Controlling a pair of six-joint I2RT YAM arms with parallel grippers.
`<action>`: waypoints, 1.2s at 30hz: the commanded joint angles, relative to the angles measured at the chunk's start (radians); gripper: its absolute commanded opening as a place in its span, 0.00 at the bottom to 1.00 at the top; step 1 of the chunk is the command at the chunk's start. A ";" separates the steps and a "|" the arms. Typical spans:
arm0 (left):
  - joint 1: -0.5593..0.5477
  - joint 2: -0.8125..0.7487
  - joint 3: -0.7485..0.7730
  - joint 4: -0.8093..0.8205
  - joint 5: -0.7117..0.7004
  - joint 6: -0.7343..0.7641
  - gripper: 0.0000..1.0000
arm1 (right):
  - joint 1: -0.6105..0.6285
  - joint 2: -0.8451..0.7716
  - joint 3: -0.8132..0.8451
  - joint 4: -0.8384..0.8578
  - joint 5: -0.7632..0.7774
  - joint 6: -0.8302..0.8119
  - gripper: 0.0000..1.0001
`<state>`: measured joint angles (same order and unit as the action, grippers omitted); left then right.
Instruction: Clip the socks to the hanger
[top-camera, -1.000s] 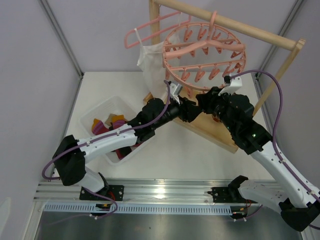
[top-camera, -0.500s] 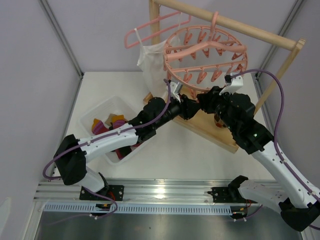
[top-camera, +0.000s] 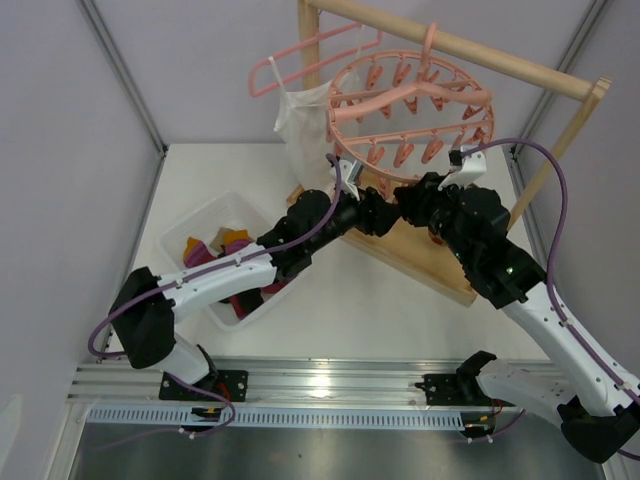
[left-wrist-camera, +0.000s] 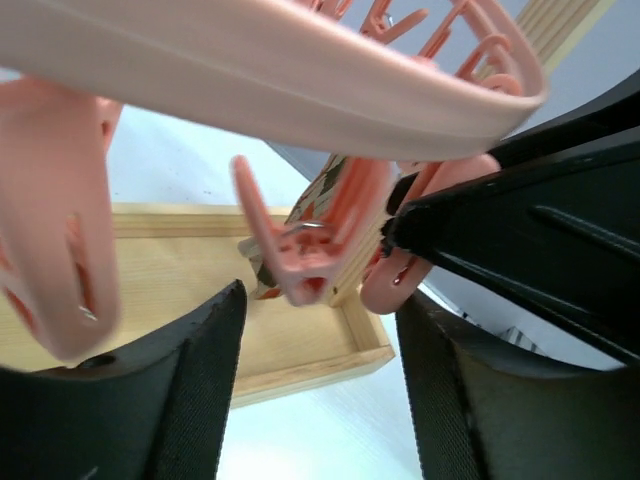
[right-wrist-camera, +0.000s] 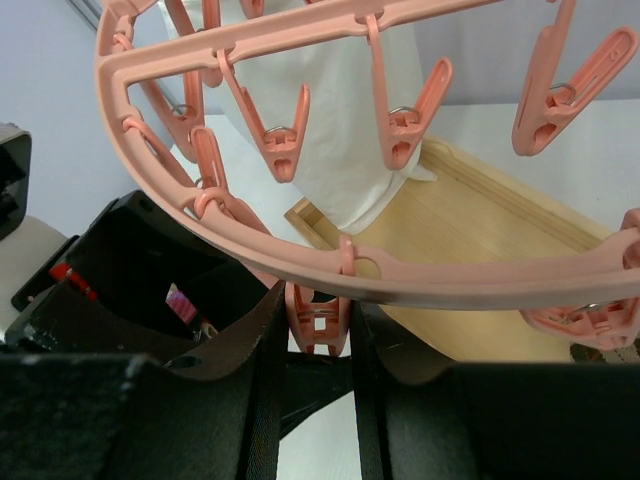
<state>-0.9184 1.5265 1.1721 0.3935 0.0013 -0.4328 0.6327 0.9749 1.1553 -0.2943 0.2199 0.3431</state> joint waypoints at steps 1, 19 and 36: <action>0.026 -0.031 0.014 -0.050 -0.044 0.016 0.70 | 0.015 -0.016 -0.032 0.001 -0.034 -0.013 0.00; 0.211 -0.485 -0.149 -0.818 -0.189 -0.035 0.99 | 0.015 -0.041 -0.126 0.107 0.004 -0.067 0.00; 0.716 -0.110 -0.057 -1.111 -0.136 0.008 0.89 | 0.013 -0.056 -0.160 0.124 -0.011 -0.072 0.00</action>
<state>-0.2352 1.3556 1.0206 -0.6994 -0.1257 -0.4355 0.6376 0.9272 1.0172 -0.1284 0.2272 0.2813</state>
